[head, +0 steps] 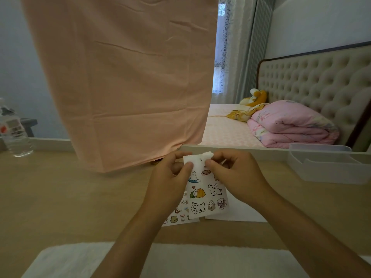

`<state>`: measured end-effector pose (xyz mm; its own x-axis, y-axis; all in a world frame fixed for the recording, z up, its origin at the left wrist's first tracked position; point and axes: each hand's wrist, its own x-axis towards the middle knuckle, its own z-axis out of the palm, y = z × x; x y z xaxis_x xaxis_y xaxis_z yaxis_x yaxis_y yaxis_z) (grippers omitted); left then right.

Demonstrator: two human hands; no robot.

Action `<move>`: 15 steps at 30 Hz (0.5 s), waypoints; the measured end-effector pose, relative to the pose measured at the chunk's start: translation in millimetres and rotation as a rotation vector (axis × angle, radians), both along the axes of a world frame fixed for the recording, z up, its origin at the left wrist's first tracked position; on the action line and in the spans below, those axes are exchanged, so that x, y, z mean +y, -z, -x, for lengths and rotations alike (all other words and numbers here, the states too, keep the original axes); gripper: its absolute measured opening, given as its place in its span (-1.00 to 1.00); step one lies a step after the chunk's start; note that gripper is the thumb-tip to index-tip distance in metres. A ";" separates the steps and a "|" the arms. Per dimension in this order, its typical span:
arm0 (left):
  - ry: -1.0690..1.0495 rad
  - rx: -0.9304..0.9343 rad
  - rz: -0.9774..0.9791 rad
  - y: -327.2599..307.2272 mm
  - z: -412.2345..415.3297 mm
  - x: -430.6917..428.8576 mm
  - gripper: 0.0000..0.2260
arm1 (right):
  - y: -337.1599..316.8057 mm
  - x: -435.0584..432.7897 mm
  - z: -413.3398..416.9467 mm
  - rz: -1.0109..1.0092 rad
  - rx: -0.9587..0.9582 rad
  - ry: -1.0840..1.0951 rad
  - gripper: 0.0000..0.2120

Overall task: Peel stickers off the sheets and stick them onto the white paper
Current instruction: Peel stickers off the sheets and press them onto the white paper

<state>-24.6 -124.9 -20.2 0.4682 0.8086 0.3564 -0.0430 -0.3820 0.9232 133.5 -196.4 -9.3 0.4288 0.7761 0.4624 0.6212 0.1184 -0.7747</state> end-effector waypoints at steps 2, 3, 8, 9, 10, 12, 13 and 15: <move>-0.007 0.021 -0.032 2.1 -0.4 1.7 -0.79 | -1.5 0.2 1.1 0.015 0.020 0.008 -0.89; -0.004 0.018 -0.033 3.0 -0.6 2.0 -0.76 | -2.2 0.2 1.4 0.023 0.033 0.010 -0.87; -0.027 -0.018 0.050 6.0 -3.3 1.5 -0.78 | -3.5 -1.6 3.1 0.031 0.139 0.052 -0.81; -0.034 -0.016 0.059 7.0 -4.4 2.5 -0.80 | -3.3 -1.7 3.7 0.032 0.148 0.058 -0.80; -0.038 -0.004 0.060 8.5 -5.6 3.4 -0.81 | -2.7 -1.3 4.0 0.036 0.146 0.064 -0.80; -0.044 0.022 0.051 10.9 -7.7 4.4 -0.80 | -0.8 -0.7 4.6 0.049 0.116 0.074 -0.80; -0.046 0.033 0.046 12.0 -8.2 4.9 -0.78 | 0.2 -0.3 4.6 0.057 0.099 0.073 -0.81; -0.051 0.052 0.036 13.5 -8.5 5.2 -0.75 | 2.1 0.5 4.0 0.071 0.074 0.063 -0.81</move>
